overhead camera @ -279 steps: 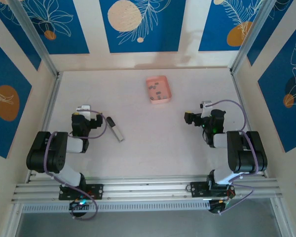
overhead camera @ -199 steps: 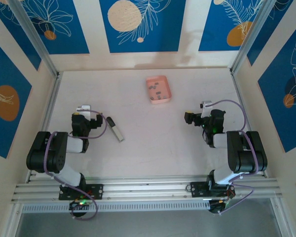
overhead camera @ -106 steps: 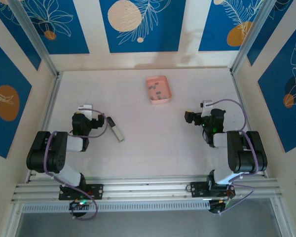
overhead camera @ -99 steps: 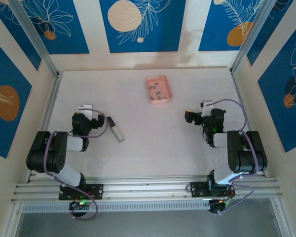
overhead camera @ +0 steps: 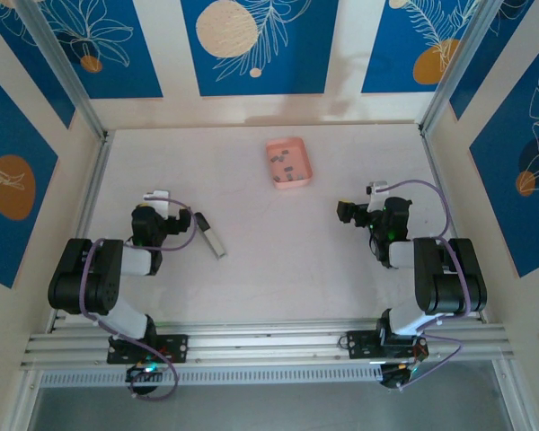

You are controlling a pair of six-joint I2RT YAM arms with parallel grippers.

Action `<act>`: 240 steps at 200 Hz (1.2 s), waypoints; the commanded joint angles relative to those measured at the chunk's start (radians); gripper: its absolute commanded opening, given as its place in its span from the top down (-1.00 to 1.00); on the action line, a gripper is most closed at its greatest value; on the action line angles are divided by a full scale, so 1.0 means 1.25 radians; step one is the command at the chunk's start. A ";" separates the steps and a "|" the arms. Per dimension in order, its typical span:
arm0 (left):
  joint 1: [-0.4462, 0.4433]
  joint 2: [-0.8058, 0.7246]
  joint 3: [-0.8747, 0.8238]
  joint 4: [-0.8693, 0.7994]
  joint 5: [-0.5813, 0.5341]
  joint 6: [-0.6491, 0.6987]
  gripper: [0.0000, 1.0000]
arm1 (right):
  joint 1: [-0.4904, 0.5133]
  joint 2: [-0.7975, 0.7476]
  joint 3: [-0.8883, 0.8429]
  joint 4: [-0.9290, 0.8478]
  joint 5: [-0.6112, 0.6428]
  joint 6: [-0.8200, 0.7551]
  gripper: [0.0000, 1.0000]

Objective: Load the staples into the stapler

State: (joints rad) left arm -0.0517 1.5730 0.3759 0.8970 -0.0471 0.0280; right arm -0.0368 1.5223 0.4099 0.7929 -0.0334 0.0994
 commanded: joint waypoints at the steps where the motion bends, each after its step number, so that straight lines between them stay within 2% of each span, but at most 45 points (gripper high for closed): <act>1: -0.011 -0.028 0.012 -0.009 -0.041 0.001 -0.98 | -0.002 -0.003 0.001 0.014 -0.005 0.005 -0.98; 16: -0.012 -0.060 0.033 -0.077 -0.050 -0.001 -0.97 | -0.004 -0.012 0.009 -0.004 0.002 0.011 -0.98; 41: -0.012 -0.129 0.122 -0.310 -0.056 -0.023 -0.93 | -0.016 -0.080 0.058 -0.141 -0.025 0.016 -0.98; 63: -0.017 -0.180 0.183 -0.471 -0.033 -0.094 -0.84 | -0.010 -0.151 0.074 -0.228 -0.019 0.022 -0.98; 95: -0.068 -0.238 0.305 -0.749 -0.044 -0.183 -0.69 | 0.024 -0.246 0.140 -0.438 0.012 0.071 -0.98; 118: -0.108 -0.243 0.429 -0.990 -0.036 -0.293 -0.62 | 0.074 -0.305 0.190 -0.589 0.008 0.152 -0.98; 153: -0.202 -0.202 0.580 -1.297 -0.062 -0.456 -0.62 | 0.233 -0.339 0.231 -0.779 0.059 0.406 -0.98; 173: -0.227 -0.194 0.584 -1.338 -0.036 -0.545 -0.51 | 0.358 -0.324 0.242 -0.836 0.120 0.498 -0.98; 203: -0.231 -0.172 0.549 -1.324 -0.009 -0.636 -0.38 | 0.520 -0.296 0.240 -0.858 0.216 0.577 -0.98; 240: -0.230 -0.095 0.549 -1.296 0.014 -0.658 -0.41 | 0.588 -0.226 0.266 -0.860 0.185 0.598 -0.98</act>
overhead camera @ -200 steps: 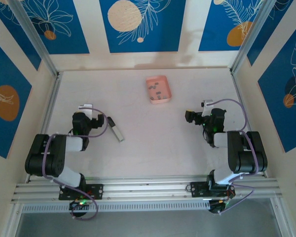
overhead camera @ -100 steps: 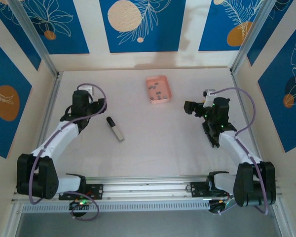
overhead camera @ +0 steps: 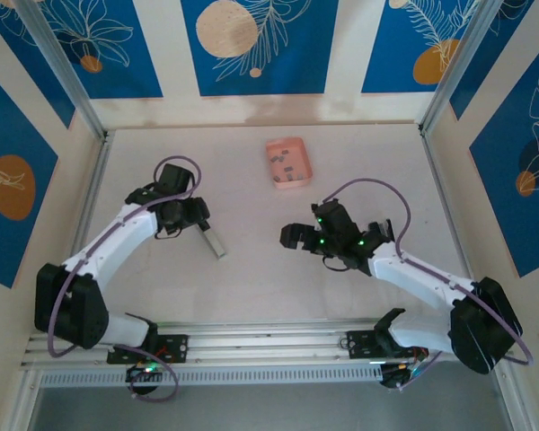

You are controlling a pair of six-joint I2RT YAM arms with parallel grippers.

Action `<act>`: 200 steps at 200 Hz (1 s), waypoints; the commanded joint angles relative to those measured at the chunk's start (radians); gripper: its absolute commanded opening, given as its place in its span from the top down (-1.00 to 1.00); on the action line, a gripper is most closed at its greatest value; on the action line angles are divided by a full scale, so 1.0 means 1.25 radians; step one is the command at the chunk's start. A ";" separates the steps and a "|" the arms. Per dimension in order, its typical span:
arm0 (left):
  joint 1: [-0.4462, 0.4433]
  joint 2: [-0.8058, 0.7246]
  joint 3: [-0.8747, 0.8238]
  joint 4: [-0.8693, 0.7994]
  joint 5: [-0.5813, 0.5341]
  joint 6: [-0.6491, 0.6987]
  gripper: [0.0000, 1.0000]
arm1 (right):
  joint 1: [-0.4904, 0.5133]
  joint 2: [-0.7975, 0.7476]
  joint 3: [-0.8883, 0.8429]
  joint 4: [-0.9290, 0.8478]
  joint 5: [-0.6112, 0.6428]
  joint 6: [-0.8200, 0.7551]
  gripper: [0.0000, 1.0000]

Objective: Load the staples into the stapler

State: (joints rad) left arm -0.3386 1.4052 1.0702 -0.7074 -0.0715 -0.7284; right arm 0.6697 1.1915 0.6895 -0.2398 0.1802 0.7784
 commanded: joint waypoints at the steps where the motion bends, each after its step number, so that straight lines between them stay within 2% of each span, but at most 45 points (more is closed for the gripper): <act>1: -0.001 0.040 -0.007 -0.011 0.034 -0.053 -0.41 | 0.024 0.040 0.043 -0.034 0.014 0.055 -0.98; 83: 0.025 0.199 0.075 0.012 0.047 -0.043 -0.41 | 0.075 0.162 0.151 -0.069 -0.020 -0.015 -0.98; 119: 0.031 0.234 0.092 0.040 0.049 -0.038 -0.34 | 0.080 0.184 0.164 -0.071 -0.037 -0.020 -0.98; 172: 0.032 0.270 0.107 0.068 0.058 -0.031 -0.11 | 0.083 0.194 0.175 -0.082 -0.036 -0.030 -0.98; 200: 0.032 0.291 0.109 0.058 0.056 -0.027 -0.15 | 0.082 0.189 0.179 -0.094 -0.028 -0.029 -0.98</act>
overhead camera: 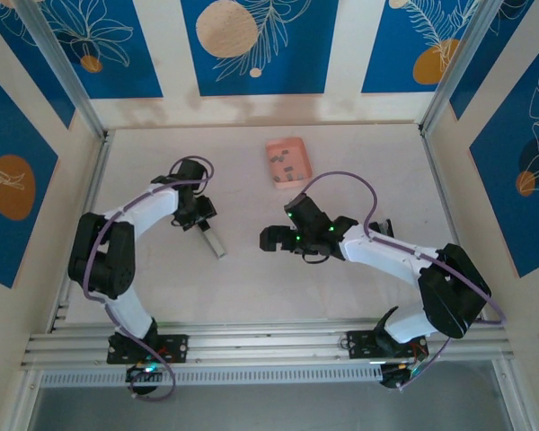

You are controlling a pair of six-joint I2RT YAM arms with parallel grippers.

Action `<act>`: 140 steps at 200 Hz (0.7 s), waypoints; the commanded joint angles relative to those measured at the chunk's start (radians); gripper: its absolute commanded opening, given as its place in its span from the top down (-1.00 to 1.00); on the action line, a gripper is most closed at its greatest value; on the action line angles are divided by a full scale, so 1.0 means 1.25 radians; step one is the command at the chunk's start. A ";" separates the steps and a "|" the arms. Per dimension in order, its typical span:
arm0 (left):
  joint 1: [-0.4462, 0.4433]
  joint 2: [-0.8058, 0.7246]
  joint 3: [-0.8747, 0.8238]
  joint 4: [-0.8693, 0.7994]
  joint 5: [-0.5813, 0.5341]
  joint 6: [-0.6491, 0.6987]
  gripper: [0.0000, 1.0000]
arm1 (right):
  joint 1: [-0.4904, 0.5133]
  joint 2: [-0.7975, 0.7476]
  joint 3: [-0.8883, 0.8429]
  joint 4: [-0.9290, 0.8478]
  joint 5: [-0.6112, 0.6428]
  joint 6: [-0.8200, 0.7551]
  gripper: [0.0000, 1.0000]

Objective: Load the staples into the stapler

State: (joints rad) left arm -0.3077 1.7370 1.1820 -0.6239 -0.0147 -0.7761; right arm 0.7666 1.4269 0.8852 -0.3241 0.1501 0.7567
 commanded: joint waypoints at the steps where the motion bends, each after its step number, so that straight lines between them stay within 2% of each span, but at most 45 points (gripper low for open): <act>1: 0.008 0.026 0.019 -0.009 0.010 0.012 -0.15 | 0.005 0.000 0.022 -0.027 -0.003 -0.012 -0.98; 31: 0.007 0.034 0.008 0.001 0.012 0.015 -0.09 | 0.005 -0.006 0.025 -0.033 0.004 -0.013 -0.98; 54: 0.008 0.033 0.010 0.001 0.013 0.025 0.31 | 0.005 -0.011 0.040 -0.053 0.016 -0.020 -0.98; 72: 0.008 0.023 0.009 -0.005 0.002 0.039 0.46 | 0.003 -0.017 0.051 -0.061 0.027 -0.033 -0.98; 110: 0.007 -0.040 0.002 -0.013 -0.009 0.076 0.54 | -0.008 -0.043 0.054 -0.058 0.030 -0.043 -0.98; 140: 0.008 -0.127 -0.004 0.001 0.046 0.140 0.58 | -0.022 -0.088 0.037 -0.023 -0.002 -0.046 -0.98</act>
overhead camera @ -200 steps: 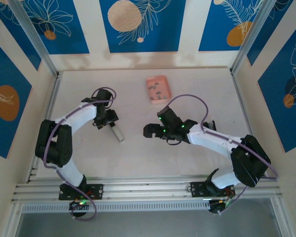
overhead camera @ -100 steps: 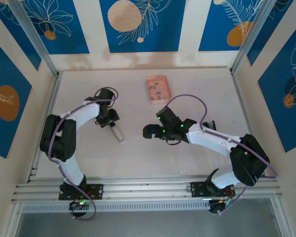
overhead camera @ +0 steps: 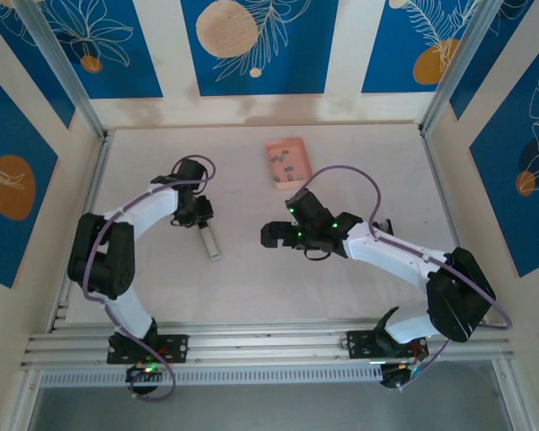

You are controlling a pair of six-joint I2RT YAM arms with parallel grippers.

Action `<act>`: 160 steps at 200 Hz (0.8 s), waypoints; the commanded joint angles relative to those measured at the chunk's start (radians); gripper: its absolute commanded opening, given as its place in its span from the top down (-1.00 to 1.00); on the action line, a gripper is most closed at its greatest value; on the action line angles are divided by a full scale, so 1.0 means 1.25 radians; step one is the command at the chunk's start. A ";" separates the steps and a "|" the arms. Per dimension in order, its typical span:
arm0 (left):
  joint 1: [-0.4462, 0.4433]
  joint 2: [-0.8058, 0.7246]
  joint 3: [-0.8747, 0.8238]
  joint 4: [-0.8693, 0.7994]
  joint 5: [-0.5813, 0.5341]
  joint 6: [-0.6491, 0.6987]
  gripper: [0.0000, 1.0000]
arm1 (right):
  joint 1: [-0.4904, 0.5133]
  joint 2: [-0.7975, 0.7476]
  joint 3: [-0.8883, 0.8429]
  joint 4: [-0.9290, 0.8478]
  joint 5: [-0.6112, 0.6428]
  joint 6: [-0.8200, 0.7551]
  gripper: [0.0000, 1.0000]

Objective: Load the staples into the stapler

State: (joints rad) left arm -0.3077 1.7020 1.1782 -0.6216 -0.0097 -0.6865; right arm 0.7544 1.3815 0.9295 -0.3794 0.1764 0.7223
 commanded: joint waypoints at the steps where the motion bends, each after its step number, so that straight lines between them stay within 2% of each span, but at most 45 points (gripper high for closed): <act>1: 0.008 -0.101 0.000 0.000 0.045 0.072 0.58 | -0.013 -0.053 0.001 0.024 -0.028 -0.020 -0.98; 13: 0.007 -0.132 -0.001 0.017 0.098 0.117 0.62 | -0.027 -0.064 -0.004 0.049 -0.093 -0.046 -0.98; 21: 0.007 -0.151 -0.001 0.032 0.152 0.154 0.78 | -0.033 -0.069 -0.001 0.048 -0.112 -0.051 -0.98; 31: 0.007 -0.166 0.004 0.045 0.225 0.209 0.87 | -0.042 -0.074 0.008 0.036 -0.122 -0.050 -0.98; 49: 0.007 -0.190 0.001 0.080 0.348 0.296 0.87 | -0.057 -0.086 0.018 0.021 -0.142 -0.063 -0.98; 109: 0.006 -0.313 -0.129 0.328 0.510 0.455 0.84 | -0.116 -0.133 0.019 0.066 -0.296 -0.085 -0.98; 141: 0.001 -0.403 -0.228 0.505 0.608 0.506 0.98 | -0.103 -0.142 0.004 0.108 -0.320 -0.113 -0.98; 160: -0.002 -0.447 -0.269 0.556 0.685 0.597 1.00 | -0.101 -0.147 0.009 0.118 -0.325 -0.111 -0.99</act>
State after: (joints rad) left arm -0.3058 1.2259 0.8791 -0.1463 0.6487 -0.0967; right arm 0.6209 1.2247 0.9295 -0.2741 -0.1715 0.6102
